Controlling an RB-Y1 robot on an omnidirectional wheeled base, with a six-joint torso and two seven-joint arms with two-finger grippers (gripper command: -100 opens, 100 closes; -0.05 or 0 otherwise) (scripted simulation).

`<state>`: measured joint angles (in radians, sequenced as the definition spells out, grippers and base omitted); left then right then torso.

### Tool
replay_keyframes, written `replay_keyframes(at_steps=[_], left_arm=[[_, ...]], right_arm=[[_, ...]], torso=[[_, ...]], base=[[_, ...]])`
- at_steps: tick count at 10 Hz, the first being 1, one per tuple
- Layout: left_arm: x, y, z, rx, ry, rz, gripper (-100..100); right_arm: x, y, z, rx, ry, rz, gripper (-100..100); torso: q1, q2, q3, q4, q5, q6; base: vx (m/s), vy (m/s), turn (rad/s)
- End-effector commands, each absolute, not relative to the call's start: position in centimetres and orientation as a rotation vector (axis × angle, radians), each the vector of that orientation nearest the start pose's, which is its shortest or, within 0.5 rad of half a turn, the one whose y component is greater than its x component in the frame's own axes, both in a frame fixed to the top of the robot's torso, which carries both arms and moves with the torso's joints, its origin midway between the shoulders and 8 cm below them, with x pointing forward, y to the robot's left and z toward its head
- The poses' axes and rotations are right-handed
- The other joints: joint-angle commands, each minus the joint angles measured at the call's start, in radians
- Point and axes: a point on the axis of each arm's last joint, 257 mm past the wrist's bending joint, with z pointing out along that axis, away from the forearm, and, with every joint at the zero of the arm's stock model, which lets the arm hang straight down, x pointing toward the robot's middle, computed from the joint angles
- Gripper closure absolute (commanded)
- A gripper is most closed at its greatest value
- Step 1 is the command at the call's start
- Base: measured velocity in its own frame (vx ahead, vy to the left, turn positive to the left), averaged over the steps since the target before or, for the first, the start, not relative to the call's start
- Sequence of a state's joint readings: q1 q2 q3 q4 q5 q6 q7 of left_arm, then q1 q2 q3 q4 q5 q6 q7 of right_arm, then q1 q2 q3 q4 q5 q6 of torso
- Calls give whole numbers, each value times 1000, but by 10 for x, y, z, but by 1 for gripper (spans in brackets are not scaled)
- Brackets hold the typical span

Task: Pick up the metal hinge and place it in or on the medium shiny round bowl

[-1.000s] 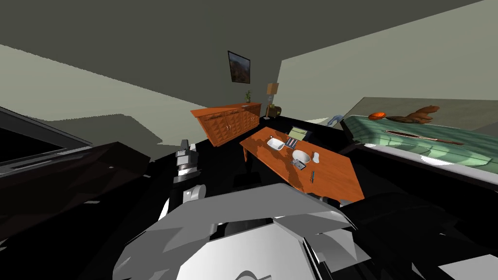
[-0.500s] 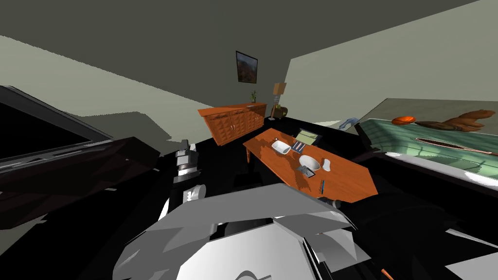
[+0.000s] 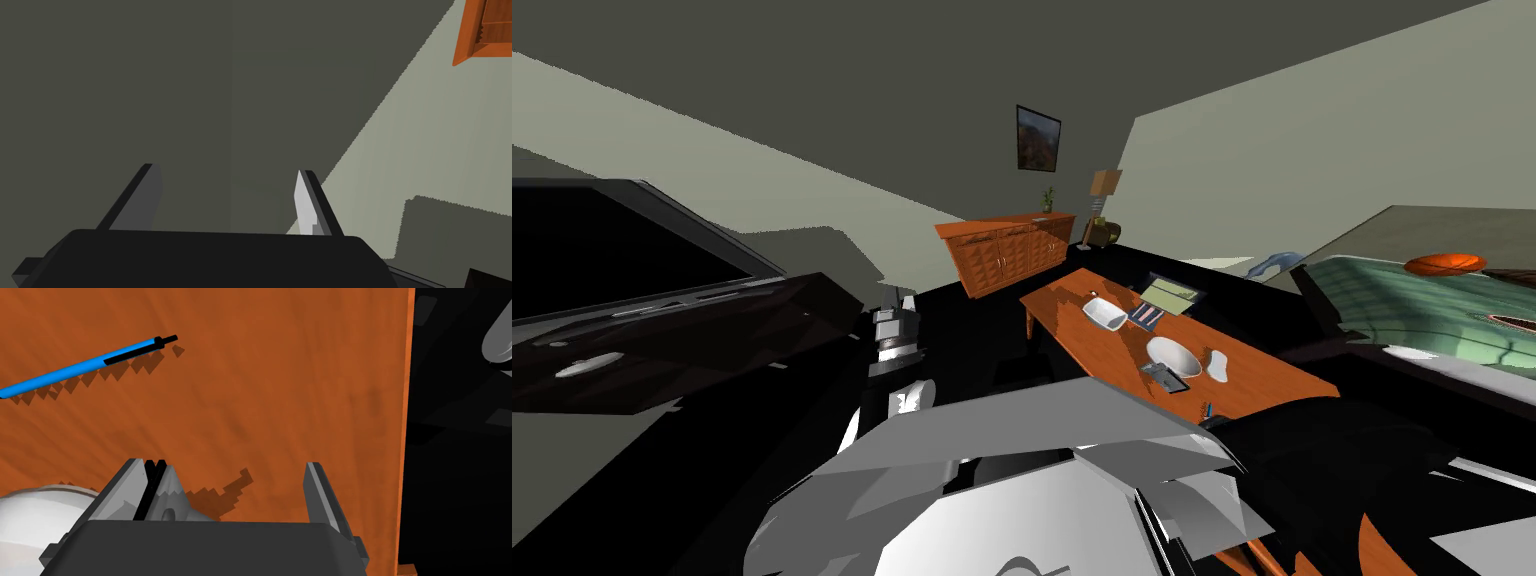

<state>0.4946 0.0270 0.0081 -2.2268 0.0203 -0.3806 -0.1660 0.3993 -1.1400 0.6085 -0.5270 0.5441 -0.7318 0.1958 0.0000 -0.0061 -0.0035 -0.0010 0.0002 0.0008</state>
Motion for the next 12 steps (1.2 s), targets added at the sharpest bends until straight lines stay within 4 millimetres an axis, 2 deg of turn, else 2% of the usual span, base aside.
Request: replay_keyframes(at_steps=[1, 3, 5, 6, 7, 8, 9, 11, 12], left_arm=[[372, 288, -22, -711, 784, -1117, 0], [372, 288, -22, -711, 784, -1116, 0], [372, 288, -22, -711, 784, -1116, 0], [372, 288, -22, -711, 784, -1116, 0], [372, 288, -22, -711, 784, -1116, 0], [372, 288, -22, -711, 784, -1116, 0], [372, 288, -22, -711, 784, -1116, 0], [372, 288, -22, -711, 784, -1116, 0], [372, 288, -22, -711, 784, -1116, 0]], right_arm=[[-31, -691, -451, -227, 3019, -148, -100], [-45, -715, -434, -320, 3069, -215, -100], [-47, -710, -440, -380, 3082, -193, -100], [-46, -712, -438, -346, 3076, -205, -100], [-45, -712, -438, -355, 3076, -201, 0], [-62, -718, -435, -351, 3118, -242, -100], [-53, -704, -445, -352, 3111, -193, -100], [-64, -707, -444, -360, 3139, -231, -100], [-62, -700, -448, -375, 3145, -204, -100]], torso=[[0, 0, 0, 0, 0, 0], [-1, -2, -1, 0, 0, 0], [-2, -5, -3, -1, -1, 1], [-1, -6, -3, -1, -1, -1], [1, -1, -1, 0, 0, 1], [2, 4, 2, 1, 0, 1], [0, 5, 3, 1, 0, 2], [0, 6, 3, 1, -1, 1], [-1, 6, 3, 1, -1, 2]], base=[[104, -16, 226], [169, -49, 256], [169, -42, 175], [88, -19, 75], [16, -5, -8], [30, -55, -98], [31, -77, -95], [30, -43, -73], [39, -53, -70]])
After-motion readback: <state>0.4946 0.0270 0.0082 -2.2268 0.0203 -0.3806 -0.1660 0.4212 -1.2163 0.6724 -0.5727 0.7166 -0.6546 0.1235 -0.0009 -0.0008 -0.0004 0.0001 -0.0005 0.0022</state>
